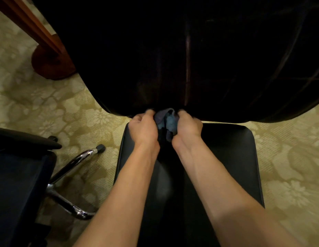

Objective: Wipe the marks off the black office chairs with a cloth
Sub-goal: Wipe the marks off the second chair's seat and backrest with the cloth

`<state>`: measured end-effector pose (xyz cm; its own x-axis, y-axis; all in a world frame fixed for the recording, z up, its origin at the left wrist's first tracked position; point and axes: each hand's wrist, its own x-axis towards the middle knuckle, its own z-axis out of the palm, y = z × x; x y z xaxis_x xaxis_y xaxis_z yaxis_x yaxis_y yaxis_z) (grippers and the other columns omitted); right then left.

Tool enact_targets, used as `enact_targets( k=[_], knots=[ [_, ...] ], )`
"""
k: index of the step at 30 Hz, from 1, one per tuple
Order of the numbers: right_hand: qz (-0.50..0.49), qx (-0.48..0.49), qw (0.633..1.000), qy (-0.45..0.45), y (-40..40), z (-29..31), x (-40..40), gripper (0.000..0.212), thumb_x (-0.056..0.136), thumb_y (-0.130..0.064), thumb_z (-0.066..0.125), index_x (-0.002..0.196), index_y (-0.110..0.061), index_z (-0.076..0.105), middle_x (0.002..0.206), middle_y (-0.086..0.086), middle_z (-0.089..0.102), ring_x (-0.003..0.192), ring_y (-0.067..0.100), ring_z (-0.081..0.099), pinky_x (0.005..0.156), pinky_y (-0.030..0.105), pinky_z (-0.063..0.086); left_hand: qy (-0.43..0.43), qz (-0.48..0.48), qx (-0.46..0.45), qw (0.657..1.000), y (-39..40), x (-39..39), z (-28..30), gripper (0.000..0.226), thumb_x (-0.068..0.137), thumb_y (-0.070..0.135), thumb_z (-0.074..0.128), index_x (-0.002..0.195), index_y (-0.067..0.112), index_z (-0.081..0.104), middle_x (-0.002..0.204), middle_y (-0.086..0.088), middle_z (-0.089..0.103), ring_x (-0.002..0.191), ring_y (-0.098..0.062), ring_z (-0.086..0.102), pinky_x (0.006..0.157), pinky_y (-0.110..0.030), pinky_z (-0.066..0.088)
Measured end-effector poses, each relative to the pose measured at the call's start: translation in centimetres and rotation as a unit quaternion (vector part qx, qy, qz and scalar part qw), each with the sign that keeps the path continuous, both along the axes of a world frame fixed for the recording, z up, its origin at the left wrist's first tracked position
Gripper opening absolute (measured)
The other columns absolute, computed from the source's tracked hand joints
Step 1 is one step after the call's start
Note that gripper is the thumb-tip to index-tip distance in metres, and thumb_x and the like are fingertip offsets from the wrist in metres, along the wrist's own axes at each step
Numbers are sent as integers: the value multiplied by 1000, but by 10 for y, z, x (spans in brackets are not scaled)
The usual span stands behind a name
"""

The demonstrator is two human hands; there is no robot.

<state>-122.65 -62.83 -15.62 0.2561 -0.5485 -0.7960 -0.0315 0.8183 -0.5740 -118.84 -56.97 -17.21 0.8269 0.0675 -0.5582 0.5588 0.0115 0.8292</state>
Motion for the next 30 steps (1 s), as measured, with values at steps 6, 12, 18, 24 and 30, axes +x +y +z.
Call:
enact_targets(
  k=[6, 12, 18, 24, 30],
  knots=[
    [0, -28, 990, -139, 14, 64, 13, 5, 90, -1, 64, 94, 1, 65, 67, 5, 68, 60, 14, 68, 56, 24, 55, -179, 22, -44, 983, 11, 8, 70, 24, 94, 12, 63, 72, 14, 54, 56, 5, 54, 56, -10, 50, 51, -24, 43],
    [-15, -45, 998, -44, 30, 35, 21, 20, 90, -3, 63, 107, 6, 63, 82, 13, 67, 74, 22, 67, 64, 29, 56, -108, 35, 20, 993, 19, 8, 37, 23, 90, 11, 63, 69, 16, 56, 61, 2, 59, 60, -12, 53, 57, -28, 44],
    [30, 10, 998, 59, 32, 49, 8, 6, 87, -4, 66, 90, 1, 66, 87, 16, 69, 81, 30, 68, 79, 41, 57, 20, 32, 32, 999, 30, -4, 32, 28, 90, 15, 66, 65, 12, 54, 68, -7, 60, 68, -21, 56, 62, -32, 46],
    [-27, -103, 994, -19, 18, 129, 41, 5, 87, -2, 64, 88, 2, 67, 83, 15, 71, 77, 28, 72, 73, 41, 62, -75, 17, -33, 997, 7, 25, 120, 21, 92, 19, 65, 74, 10, 60, 69, -3, 63, 64, -14, 61, 56, -25, 48],
    [-35, -239, 966, -90, 8, 173, 48, 22, 87, -19, 72, 103, -12, 60, 96, 7, 71, 84, 17, 71, 74, 31, 60, -208, -49, -33, 976, -8, 34, 175, 28, 84, 38, 76, 90, 12, 66, 75, 2, 71, 70, -10, 69, 62, -25, 55]
  ],
)
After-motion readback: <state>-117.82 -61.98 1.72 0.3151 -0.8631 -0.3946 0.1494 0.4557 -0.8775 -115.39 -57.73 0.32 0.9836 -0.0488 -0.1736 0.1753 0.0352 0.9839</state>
